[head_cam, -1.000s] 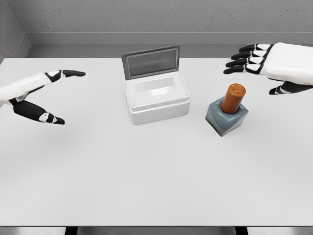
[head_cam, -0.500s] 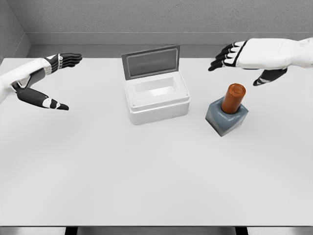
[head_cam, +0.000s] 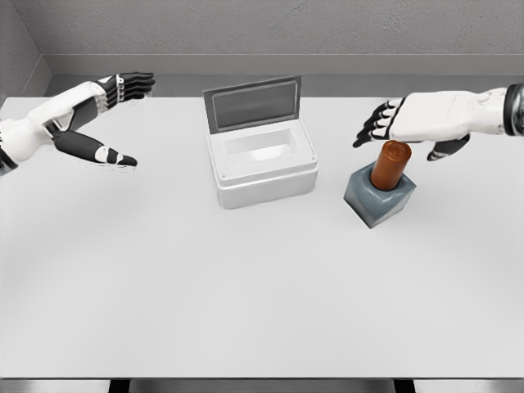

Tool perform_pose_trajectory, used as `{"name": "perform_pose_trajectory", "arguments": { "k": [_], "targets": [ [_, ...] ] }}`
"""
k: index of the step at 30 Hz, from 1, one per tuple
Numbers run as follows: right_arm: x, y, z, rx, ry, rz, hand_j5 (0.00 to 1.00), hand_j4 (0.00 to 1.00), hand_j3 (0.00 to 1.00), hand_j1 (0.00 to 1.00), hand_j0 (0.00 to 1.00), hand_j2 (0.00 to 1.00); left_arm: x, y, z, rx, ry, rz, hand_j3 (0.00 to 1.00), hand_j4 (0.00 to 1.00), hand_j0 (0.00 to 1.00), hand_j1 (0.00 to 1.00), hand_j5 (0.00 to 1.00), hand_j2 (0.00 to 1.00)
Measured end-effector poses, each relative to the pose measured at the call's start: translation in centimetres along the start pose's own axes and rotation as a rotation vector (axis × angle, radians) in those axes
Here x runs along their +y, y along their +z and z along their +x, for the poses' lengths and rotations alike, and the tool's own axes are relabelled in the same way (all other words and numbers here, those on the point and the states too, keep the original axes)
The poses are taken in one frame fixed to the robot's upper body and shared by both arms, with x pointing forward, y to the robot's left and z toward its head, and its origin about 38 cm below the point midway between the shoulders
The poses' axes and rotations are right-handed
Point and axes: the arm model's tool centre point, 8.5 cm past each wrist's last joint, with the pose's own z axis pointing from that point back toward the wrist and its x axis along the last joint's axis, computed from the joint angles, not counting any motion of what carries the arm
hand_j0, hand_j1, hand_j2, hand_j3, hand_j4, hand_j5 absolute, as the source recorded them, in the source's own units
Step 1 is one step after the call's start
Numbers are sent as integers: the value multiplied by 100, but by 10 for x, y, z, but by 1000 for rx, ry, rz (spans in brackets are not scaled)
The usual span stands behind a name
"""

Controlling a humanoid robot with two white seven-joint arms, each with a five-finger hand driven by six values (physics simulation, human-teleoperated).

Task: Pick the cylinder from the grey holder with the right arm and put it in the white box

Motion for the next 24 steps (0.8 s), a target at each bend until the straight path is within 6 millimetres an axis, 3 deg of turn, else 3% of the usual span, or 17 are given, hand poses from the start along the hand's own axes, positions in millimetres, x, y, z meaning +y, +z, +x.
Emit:
{"name": "perform_pose_trajectory", "arguments": {
  "k": [7, 12, 15, 24],
  "targets": [
    [6, -12, 9, -34, 10, 29, 94, 94, 94, 94, 94, 94, 15, -19, -20, 6, 69, 68, 100, 100, 100, 100, 100, 100],
    [8, -14, 12, -43, 14, 37, 86, 86, 86, 86, 86, 86, 8, -29, -40, 30, 123, 78, 100, 100, 100, 100, 100, 100],
    [10, -15, 12, -41, 16, 45, 81, 81, 81, 81, 81, 81, 4, -32, -44, 33, 137, 77, 100, 100, 100, 100, 100, 100],
    [18, -15, 6, -22, 11, 73, 80, 80, 80, 80, 80, 80, 2, -33, -48, 39, 146, 78, 100, 100, 100, 100, 100, 100]
  ]
}}
